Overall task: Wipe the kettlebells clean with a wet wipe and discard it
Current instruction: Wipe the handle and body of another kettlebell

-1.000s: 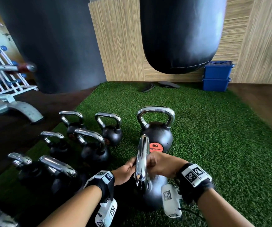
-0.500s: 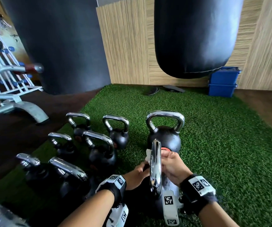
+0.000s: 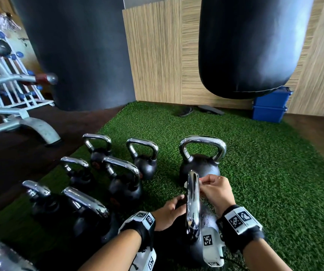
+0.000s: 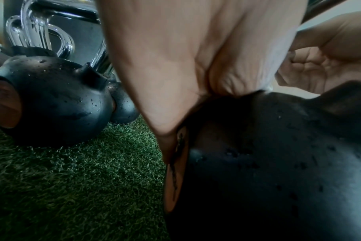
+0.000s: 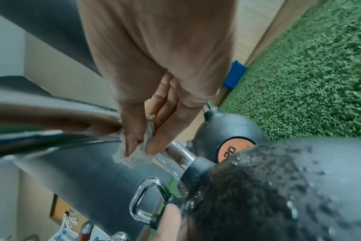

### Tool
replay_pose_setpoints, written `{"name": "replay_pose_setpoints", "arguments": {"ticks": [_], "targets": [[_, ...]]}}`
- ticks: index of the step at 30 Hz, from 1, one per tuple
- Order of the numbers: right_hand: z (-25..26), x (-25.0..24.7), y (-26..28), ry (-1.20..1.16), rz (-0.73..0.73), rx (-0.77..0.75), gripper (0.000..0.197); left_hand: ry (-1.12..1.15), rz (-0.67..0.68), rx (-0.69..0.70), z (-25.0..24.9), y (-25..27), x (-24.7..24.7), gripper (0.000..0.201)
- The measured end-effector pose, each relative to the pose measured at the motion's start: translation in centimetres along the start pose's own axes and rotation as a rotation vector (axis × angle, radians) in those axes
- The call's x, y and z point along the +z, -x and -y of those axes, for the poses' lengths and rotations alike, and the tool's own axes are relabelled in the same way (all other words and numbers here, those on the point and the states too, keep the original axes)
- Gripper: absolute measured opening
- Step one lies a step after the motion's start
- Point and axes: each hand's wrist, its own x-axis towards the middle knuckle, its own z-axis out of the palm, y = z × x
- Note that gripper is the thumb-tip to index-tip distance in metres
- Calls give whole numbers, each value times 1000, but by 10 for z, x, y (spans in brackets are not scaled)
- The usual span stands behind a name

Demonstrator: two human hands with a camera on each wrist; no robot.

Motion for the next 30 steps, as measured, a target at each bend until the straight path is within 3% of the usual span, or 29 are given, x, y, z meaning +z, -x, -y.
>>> {"name": "replay_pose_setpoints", "arguments": {"ticks": [4, 8, 9, 12, 18, 21, 24, 27, 30], "targets": [[1, 4, -2, 151, -81, 49, 12, 10, -19, 11, -9, 5, 0, 100], [3, 8, -7, 177, -17, 111, 19, 25, 11, 44, -20, 12, -1, 119], [3, 9, -8, 207, 8, 139, 21, 31, 9, 40, -20, 10, 0, 112], [-3, 8, -4, 323, 61, 193, 22, -12, 6, -29, -22, 11, -1, 65], [13, -9, 32, 655, 132, -19, 26, -107, 42, -69, -32, 4, -22, 57], [21, -18, 52, 552, 238, 57, 13, -268, -122, 47, -53, 1, -51, 80], [37, -20, 75, 474, 421, 110, 12, -523, -263, 301, -84, -2, -73, 97], [56, -15, 94, 478, 495, 110, 18, -698, -170, 484, -120, -8, -80, 79], [66, -9, 98, 504, 518, 107, 29, -997, -24, 438, -138, -14, -80, 42]]}}
